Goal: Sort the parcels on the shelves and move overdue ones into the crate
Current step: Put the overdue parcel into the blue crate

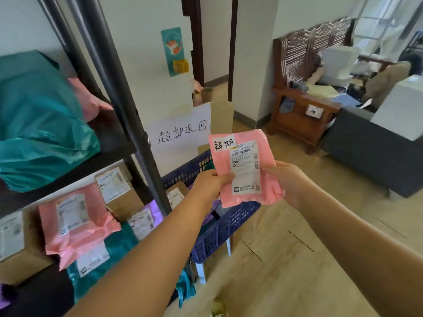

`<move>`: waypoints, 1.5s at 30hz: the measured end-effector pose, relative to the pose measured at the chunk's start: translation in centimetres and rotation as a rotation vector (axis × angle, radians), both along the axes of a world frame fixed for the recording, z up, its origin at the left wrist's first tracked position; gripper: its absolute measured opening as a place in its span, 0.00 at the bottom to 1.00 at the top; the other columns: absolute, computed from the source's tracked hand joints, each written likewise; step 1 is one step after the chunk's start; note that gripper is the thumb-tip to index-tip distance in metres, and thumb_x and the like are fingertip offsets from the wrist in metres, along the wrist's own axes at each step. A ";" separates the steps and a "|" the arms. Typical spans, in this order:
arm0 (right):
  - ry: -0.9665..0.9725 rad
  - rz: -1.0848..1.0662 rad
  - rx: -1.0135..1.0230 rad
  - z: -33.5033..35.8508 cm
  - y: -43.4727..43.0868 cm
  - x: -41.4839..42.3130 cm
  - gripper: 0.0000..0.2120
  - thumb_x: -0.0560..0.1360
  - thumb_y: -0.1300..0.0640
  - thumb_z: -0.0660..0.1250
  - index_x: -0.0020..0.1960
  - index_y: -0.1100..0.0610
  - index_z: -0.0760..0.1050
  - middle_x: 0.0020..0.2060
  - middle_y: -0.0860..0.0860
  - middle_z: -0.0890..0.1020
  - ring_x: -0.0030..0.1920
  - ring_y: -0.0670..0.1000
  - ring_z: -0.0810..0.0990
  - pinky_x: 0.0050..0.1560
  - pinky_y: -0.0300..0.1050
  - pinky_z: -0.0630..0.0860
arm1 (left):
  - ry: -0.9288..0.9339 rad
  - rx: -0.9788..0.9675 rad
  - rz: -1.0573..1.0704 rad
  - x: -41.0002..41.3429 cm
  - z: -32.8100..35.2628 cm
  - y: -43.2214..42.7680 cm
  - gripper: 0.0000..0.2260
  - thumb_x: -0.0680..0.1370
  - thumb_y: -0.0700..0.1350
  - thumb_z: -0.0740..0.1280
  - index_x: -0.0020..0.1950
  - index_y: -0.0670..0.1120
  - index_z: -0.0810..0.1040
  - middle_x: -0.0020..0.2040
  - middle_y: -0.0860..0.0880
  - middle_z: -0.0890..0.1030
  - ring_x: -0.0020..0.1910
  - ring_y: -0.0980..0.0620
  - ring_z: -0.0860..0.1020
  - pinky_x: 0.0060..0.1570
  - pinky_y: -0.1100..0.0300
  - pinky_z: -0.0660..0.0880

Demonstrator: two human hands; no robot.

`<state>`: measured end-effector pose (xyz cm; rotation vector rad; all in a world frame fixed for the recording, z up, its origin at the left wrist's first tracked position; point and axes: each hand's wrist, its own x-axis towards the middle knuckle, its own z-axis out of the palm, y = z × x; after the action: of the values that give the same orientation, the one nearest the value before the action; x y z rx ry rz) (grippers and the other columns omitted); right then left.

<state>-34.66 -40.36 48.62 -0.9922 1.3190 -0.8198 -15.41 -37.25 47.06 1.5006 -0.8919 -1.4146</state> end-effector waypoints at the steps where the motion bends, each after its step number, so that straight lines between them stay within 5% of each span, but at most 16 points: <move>1: 0.026 0.007 0.012 -0.5 -1.4 0.4 0.09 0.79 0.60 0.66 0.59 0.59 0.78 0.51 0.55 0.85 0.52 0.58 0.84 0.58 0.58 0.79 | 0.000 0.017 0.016 0.1 -0.9 -1.5 0.09 0.77 0.38 0.70 0.57 0.41 0.80 0.54 0.46 0.84 0.47 0.49 0.83 0.52 0.53 0.80; 9: 0.254 0.190 0.083 -4.7 -9.4 3.4 0.13 0.75 0.58 0.71 0.59 0.55 0.78 0.48 0.51 0.86 0.46 0.51 0.85 0.42 0.45 0.82 | 0.031 0.180 0.163 1.0 -7.2 -9.9 0.13 0.76 0.37 0.71 0.61 0.39 0.79 0.56 0.41 0.83 0.55 0.42 0.82 0.58 0.44 0.78; 16: 0.362 0.276 0.118 -8.8 -13.6 5.2 0.18 0.73 0.56 0.74 0.62 0.55 0.77 0.47 0.50 0.85 0.45 0.51 0.85 0.42 0.44 0.82 | -0.007 0.254 0.198 1.8 -11.1 -12.6 0.05 0.75 0.38 0.71 0.45 0.49 0.80 0.53 0.43 0.84 0.51 0.43 0.82 0.56 0.46 0.79; 22: 0.471 0.518 0.181 -13.3 -18.5 7.8 0.23 0.73 0.54 0.74 0.66 0.57 0.74 0.46 0.49 0.84 0.42 0.47 0.84 0.35 0.37 0.79 | -0.047 0.337 0.313 2.8 -14.9 -13.9 0.09 0.78 0.40 0.69 0.58 0.41 0.79 0.52 0.47 0.82 0.47 0.48 0.81 0.43 0.57 0.78; 27: 0.565 0.692 0.234 -18.0 -21.9 9.9 0.23 0.73 0.54 0.74 0.65 0.58 0.74 0.50 0.52 0.84 0.45 0.50 0.85 0.46 0.47 0.83 | -0.197 0.452 0.382 2.8 -18.1 -15.0 0.10 0.78 0.44 0.69 0.58 0.42 0.80 0.55 0.45 0.83 0.50 0.46 0.82 0.55 0.49 0.78; 32: 0.662 0.792 0.223 -21.7 -25.3 11.4 0.18 0.75 0.51 0.72 0.59 0.60 0.74 0.42 0.49 0.82 0.38 0.46 0.81 0.29 0.36 0.73 | -0.380 0.506 0.327 2.9 -20.6 -16.5 0.12 0.80 0.48 0.62 0.61 0.45 0.77 0.54 0.48 0.83 0.47 0.48 0.81 0.49 0.52 0.79; 36: 0.637 0.772 0.252 -25.9 -27.4 12.7 0.19 0.72 0.54 0.74 0.59 0.59 0.72 0.45 0.49 0.82 0.42 0.48 0.82 0.37 0.41 0.78 | -0.571 0.566 0.284 3.6 -23.3 -16.6 0.12 0.80 0.46 0.62 0.63 0.47 0.74 0.57 0.48 0.79 0.50 0.48 0.78 0.47 0.55 0.75; 45: 0.656 0.736 0.240 -32.5 -29.2 16.0 0.24 0.72 0.52 0.75 0.64 0.57 0.72 0.50 0.50 0.83 0.42 0.50 0.84 0.33 0.41 0.78 | -0.988 0.567 0.132 6.1 -27.4 -17.4 0.26 0.80 0.47 0.63 0.76 0.46 0.61 0.75 0.45 0.61 0.73 0.46 0.59 0.67 0.50 0.67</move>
<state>-18.65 -69.53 16.12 -1.4785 1.3835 0.2479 -9.33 -54.61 19.70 2.7364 -0.9417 -0.7965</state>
